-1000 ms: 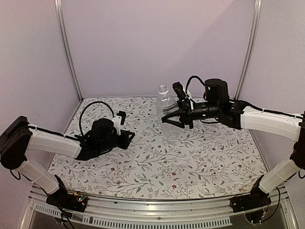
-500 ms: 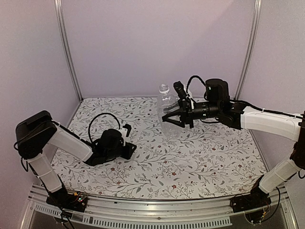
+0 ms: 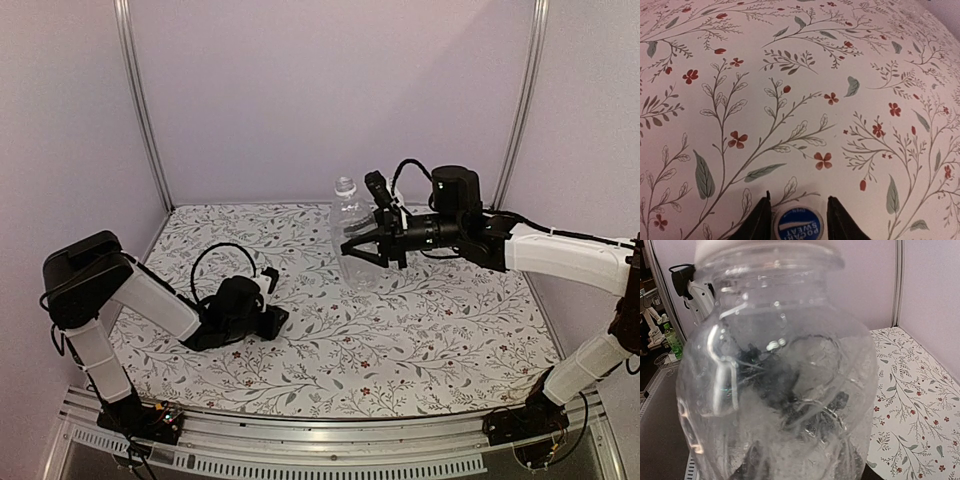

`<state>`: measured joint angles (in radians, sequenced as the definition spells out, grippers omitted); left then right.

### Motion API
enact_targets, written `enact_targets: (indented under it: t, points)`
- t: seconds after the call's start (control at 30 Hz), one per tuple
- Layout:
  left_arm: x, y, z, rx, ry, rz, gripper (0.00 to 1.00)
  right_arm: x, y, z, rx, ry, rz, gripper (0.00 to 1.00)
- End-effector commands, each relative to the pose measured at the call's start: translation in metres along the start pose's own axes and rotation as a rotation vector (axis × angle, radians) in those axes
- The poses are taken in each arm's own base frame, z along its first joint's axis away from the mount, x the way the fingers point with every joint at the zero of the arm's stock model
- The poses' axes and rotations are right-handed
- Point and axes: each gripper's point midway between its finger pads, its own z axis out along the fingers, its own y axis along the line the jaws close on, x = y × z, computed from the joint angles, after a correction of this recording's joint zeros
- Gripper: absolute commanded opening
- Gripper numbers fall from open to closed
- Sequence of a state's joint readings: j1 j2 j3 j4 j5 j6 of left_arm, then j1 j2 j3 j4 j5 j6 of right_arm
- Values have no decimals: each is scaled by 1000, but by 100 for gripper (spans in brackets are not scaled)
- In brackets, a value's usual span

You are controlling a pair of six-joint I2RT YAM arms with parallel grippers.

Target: Unscrew the bottle caps

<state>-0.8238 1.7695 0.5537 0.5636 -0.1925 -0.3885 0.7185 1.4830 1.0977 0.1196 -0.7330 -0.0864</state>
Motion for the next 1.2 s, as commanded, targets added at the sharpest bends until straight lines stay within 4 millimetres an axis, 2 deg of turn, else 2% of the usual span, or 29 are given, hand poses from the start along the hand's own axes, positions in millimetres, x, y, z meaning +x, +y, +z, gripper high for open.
enact_targets:
  t: [0.0,0.1,0.2,0.37,0.53,0.7,0.8,0.97,1.17]
  points:
    - [-2,-4,3,-2,-10,21,38,2,-4,-1,15,-8,1,43]
    - [-5,-3,0,-10,-13,30,43,2,-4,-1,13,-7,3,43]
    - [-19,-7,-10,0,-40,25,49,2,-4,-2,17,-8,3,43]
    - [-61,-26,-41,74,-122,4,61,8,-5,-3,24,1,11,43]
    - [-115,-55,-89,214,-237,9,73,12,-3,-2,12,12,10,43]
    - [-171,-91,-154,415,-374,57,83,13,4,1,-48,17,5,43]
    - [-197,-112,-187,530,-429,98,88,15,9,5,-83,22,10,43]
    - [-222,-142,-220,690,-449,151,93,14,25,14,-161,35,-6,43]
    - [-236,-171,-233,834,-435,210,93,10,47,24,-265,43,-31,43]
